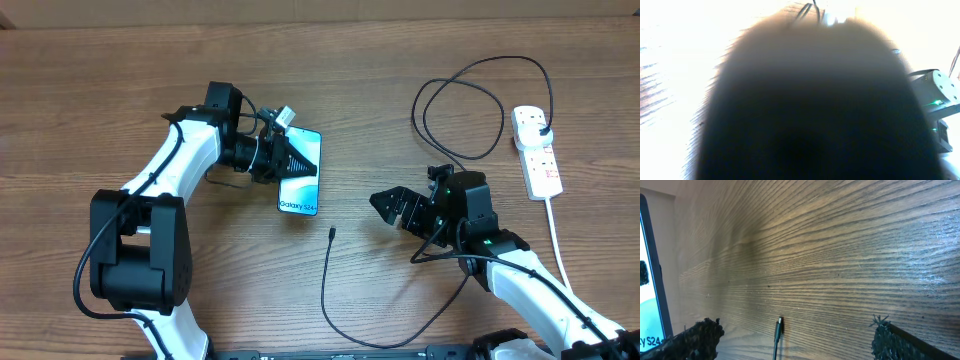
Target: Plug charger to phone and switch on socket
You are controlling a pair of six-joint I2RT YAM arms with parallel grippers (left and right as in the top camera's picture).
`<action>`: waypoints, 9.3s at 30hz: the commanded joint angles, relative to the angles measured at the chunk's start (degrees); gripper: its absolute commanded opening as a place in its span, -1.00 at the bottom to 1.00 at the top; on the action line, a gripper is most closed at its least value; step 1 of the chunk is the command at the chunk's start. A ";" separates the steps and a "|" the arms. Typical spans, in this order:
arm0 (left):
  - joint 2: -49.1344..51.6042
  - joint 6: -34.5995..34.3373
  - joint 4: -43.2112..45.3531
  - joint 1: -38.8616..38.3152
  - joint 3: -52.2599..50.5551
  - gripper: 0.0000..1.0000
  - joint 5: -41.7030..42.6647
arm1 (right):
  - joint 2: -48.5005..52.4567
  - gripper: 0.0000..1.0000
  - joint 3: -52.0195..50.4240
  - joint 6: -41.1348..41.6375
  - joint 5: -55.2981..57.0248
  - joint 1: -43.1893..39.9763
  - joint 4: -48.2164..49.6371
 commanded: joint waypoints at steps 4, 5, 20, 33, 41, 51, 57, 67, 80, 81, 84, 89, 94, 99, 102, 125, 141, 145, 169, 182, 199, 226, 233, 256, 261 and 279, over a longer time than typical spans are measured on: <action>-1.73 2.21 0.17 0.11 0.20 -0.92 6.86 | -0.22 1.00 0.44 -0.48 0.57 -0.15 0.13; -1.73 2.23 0.24 0.11 0.20 -0.91 7.63 | -0.22 1.00 0.44 -0.48 0.57 -0.15 0.13; -1.73 8.59 -0.35 2.54 0.17 -0.92 18.12 | -0.20 1.00 0.44 -0.48 0.55 -0.15 0.13; -1.73 13.05 -5.27 9.01 -0.59 -0.92 18.43 | -0.22 1.00 0.44 -0.48 0.57 -0.15 0.13; -1.73 15.28 -4.90 9.75 -4.55 -0.92 18.47 | -0.22 1.00 0.44 -0.48 0.57 -0.15 0.13; -1.73 20.02 -4.74 9.79 -7.74 -0.92 21.42 | -0.22 1.00 0.44 -0.48 0.57 -0.15 0.15; -1.73 20.15 -4.72 9.79 -8.46 -0.92 21.42 | -0.22 1.00 0.44 -0.44 0.52 -0.15 0.17; -1.73 20.11 -6.16 9.79 -8.94 -0.91 21.49 | -0.22 1.00 0.44 -0.26 -1.01 -0.15 -0.13; -1.70 20.13 -6.51 9.79 -8.94 -0.91 21.00 | -0.22 0.33 0.44 -0.17 -1.01 -0.15 -0.92; -1.70 20.13 -6.47 9.79 -8.94 -0.92 21.05 | -0.22 0.25 0.44 0.20 -1.01 -0.15 -1.09; -1.70 20.13 -5.49 9.79 -8.94 -0.91 22.23 | -0.22 0.10 0.68 1.25 -1.01 -0.15 -1.20; -1.70 20.11 -1.90 9.79 -8.94 -0.92 24.06 | -0.20 0.08 7.06 0.90 -0.48 -0.09 -11.54; -1.70 19.54 0.31 9.90 -8.94 -0.91 24.02 | -0.20 0.08 20.02 -2.01 7.17 3.17 -31.17; -1.68 11.65 6.95 10.12 -8.94 -0.92 24.04 | -0.15 0.08 28.24 -1.03 13.27 9.70 -40.15; -1.66 6.32 11.91 10.60 -8.94 -0.91 24.02 | 0.17 0.08 29.11 2.38 15.69 13.77 -41.07; -1.64 -4.31 16.59 10.97 -8.94 -0.91 11.58 | 22.01 -0.16 29.11 12.28 24.52 32.63 -31.54; -1.64 -4.31 16.74 10.97 -8.94 -0.91 10.25 | 25.55 -0.22 29.16 16.17 25.64 35.21 -30.77; -1.64 -4.31 16.74 10.97 -8.94 -0.91 10.25 | 25.59 -0.22 29.16 16.37 26.73 35.28 -30.75; -1.64 -4.35 16.37 10.97 -8.94 -0.91 10.88 | 28.85 -0.73 30.77 16.55 27.50 35.47 -33.66; -1.64 -5.95 16.06 10.82 -8.94 -0.92 8.39 | 28.79 -0.92 30.88 14.40 27.87 35.47 -33.64; -1.66 5.62 15.43 15.37 -8.94 -0.91 27.89 | 11.26 -0.92 33.07 -20.35 -0.81 35.43 -27.21; -1.66 9.01 2.36 15.78 -8.94 -0.91 27.89 | 11.87 -0.92 24.09 -7.02 3.26 37.99 -7.67; -1.64 9.51 2.54 15.78 -8.94 -0.91 26.95 | 11.87 -0.92 24.04 -6.93 12.66 41.35 -7.65; -1.64 9.40 2.51 15.82 -8.94 -0.91 27.04 | 11.85 -0.93 24.04 -0.31 19.58 41.53 -3.82; -1.64 9.42 2.54 15.87 -8.94 -0.92 27.02 | 11.85 -0.93 24.04 0.17 19.58 41.53 -2.80; -1.64 9.64 2.47 15.78 -8.94 -0.92 26.82 | 11.85 -0.93 24.04 0.22 14.84 41.64 -8.07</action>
